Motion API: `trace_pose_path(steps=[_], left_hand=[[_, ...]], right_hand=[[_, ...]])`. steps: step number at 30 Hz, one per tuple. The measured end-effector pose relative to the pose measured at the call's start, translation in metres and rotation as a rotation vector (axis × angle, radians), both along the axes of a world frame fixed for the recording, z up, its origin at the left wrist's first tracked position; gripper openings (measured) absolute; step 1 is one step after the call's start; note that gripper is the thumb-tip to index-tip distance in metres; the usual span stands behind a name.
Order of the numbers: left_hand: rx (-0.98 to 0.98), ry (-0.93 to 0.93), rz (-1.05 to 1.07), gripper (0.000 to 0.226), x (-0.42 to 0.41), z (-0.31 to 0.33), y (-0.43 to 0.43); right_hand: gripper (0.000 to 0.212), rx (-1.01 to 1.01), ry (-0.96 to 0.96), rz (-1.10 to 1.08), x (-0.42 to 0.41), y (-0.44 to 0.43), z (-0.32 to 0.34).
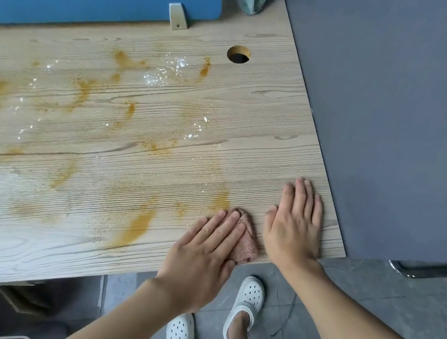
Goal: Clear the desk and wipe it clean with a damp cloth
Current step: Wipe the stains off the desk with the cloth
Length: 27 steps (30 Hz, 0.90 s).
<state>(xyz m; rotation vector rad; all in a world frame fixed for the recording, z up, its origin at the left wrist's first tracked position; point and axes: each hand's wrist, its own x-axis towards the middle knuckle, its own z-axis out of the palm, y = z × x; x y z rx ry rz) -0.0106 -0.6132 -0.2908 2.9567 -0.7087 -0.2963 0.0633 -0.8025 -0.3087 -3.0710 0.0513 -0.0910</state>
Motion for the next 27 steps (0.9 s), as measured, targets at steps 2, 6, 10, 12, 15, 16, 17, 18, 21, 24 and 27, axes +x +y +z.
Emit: trace_pose_path(steps=[2, 6, 10, 12, 15, 16, 17, 18, 21, 24, 27], left_hand=[[0.013, -0.012, 0.005, 0.063, -0.002, -0.002, 0.004], [-0.017, 0.006, 0.075, 0.069, 0.011, -0.008, -0.019], [-0.027, -0.011, 0.048, 0.062, 0.015, -0.007, -0.01], [-0.026, -0.025, 0.043, 0.06, 0.011, -0.005, 0.006], [0.012, -0.019, 0.059, 0.06, 0.008, -0.005, 0.014], [0.02, -0.012, 0.068, 0.06, 0.01, -0.007, 0.01], [0.024, -0.01, 0.075, 0.061, 0.013, -0.009, 0.005], [0.022, -0.007, 0.073, 0.061, 0.018, -0.01, -0.002], [0.009, -0.006, 0.018, 0.061, 0.029, -0.008, -0.004], [0.001, -0.019, 0.018, 0.061, 0.028, -0.005, 0.018], [0.008, -0.008, 0.091, 0.061, 0.024, -0.005, 0.026]], right_hand=[[0.06, -0.003, -0.001, -0.01, 0.001, 0.001, 0.0], [0.058, -0.011, -0.007, -0.017, 0.0, 0.002, 0.001], [0.059, -0.029, 0.014, -0.004, 0.0, 0.001, 0.002], [0.06, -0.032, 0.021, -0.006, -0.001, 0.001, 0.003], [0.06, -0.029, 0.022, -0.01, -0.001, 0.002, 0.003], [0.06, -0.026, 0.018, -0.015, 0.0, 0.002, 0.003], [0.06, -0.022, 0.018, -0.018, 0.0, 0.003, 0.003], [0.061, -0.022, 0.021, -0.018, 0.0, 0.003, 0.003], [0.061, -0.04, 0.029, -0.011, -0.001, 0.002, 0.004], [0.061, -0.035, 0.034, -0.01, 0.0, 0.002, 0.005], [0.06, -0.031, 0.022, -0.015, 0.0, 0.002, 0.004]])
